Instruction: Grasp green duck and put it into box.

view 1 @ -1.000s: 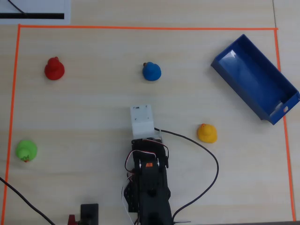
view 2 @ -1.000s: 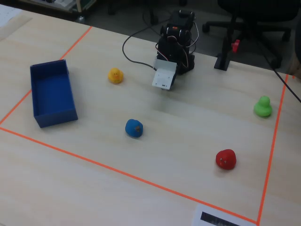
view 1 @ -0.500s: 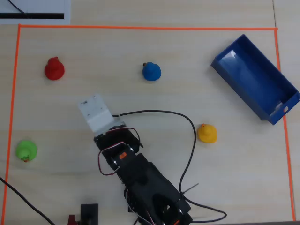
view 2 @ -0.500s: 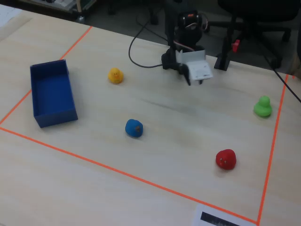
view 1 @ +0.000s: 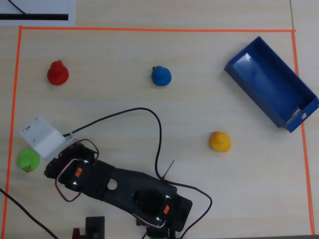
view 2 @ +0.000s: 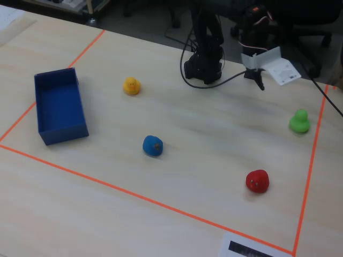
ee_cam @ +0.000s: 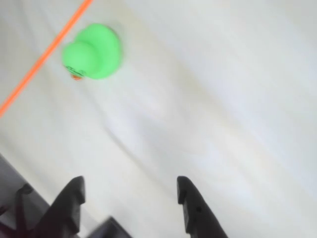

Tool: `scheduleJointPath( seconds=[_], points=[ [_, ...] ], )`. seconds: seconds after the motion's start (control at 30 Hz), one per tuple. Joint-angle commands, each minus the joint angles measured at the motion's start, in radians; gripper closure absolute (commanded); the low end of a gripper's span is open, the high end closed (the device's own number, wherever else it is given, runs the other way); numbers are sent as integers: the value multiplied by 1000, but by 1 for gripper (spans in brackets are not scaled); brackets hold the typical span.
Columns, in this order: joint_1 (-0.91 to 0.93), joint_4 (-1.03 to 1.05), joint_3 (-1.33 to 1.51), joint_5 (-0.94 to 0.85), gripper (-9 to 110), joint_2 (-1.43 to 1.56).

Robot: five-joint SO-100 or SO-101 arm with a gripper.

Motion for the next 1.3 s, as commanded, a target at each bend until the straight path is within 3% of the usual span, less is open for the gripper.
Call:
scheduleJointPath(
  seconds=[0.0,0.17,0.43,0.73,1.27],
  points=[
    [-48,-49,-193,61,74,-198],
    [-54,-66,-410,83,74,-413],
    [-28,-144,-522,81,73,-604],
    [-55,-54,-696,158,73,-759],
    [-138,0,-750,244,74,-888]
  ],
)
